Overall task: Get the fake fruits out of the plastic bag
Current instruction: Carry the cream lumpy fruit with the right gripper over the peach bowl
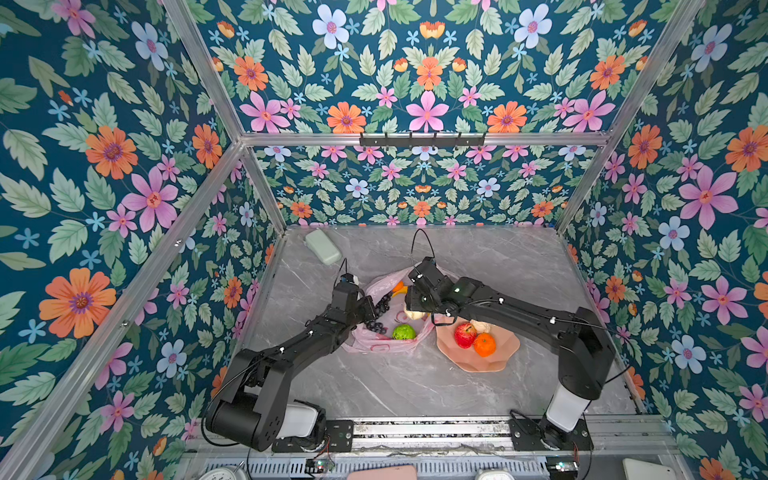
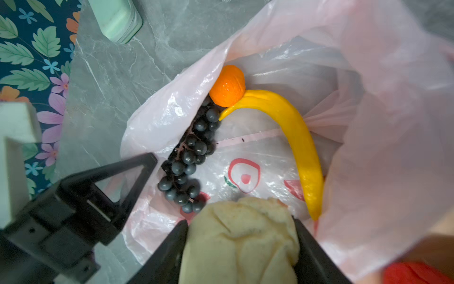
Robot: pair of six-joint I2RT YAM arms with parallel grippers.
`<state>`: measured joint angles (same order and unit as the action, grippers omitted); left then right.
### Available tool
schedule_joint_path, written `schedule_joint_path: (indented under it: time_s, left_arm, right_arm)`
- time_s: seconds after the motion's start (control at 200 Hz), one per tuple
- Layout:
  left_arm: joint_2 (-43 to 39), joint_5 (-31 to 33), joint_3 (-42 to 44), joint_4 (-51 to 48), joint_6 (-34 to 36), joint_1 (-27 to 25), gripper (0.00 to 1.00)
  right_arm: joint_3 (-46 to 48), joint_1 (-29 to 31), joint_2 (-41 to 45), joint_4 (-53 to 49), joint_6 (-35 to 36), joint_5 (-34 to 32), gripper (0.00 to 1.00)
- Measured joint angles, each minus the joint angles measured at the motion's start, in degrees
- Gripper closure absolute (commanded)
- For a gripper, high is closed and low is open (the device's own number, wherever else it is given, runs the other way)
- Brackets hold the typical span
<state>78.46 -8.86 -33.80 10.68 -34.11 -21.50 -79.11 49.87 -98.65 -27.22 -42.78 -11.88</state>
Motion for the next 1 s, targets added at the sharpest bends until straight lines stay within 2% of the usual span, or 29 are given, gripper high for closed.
schedule_joint_path:
  time_s: [0.2,0.56,1.0]
  left_arm:
    - [0.6,0.0,-0.2,0.0,0.0,0.0,1.00]
    - [0.7,0.0,-0.4,0.0,0.0,0.0,1.00]
    - [0.8,0.0,-0.7,-0.2,0.0,0.0,1.00]
  right_arm:
    - [6.6,0.0,8.5,-2.3,2.5,-8.3,0.46]
    - [11.6,-0.2,13.8,-9.6,3.8,-22.3,0.47]
    - [19.0,-6.0,17.1,-21.8,-4.4,-30.6,0.48]
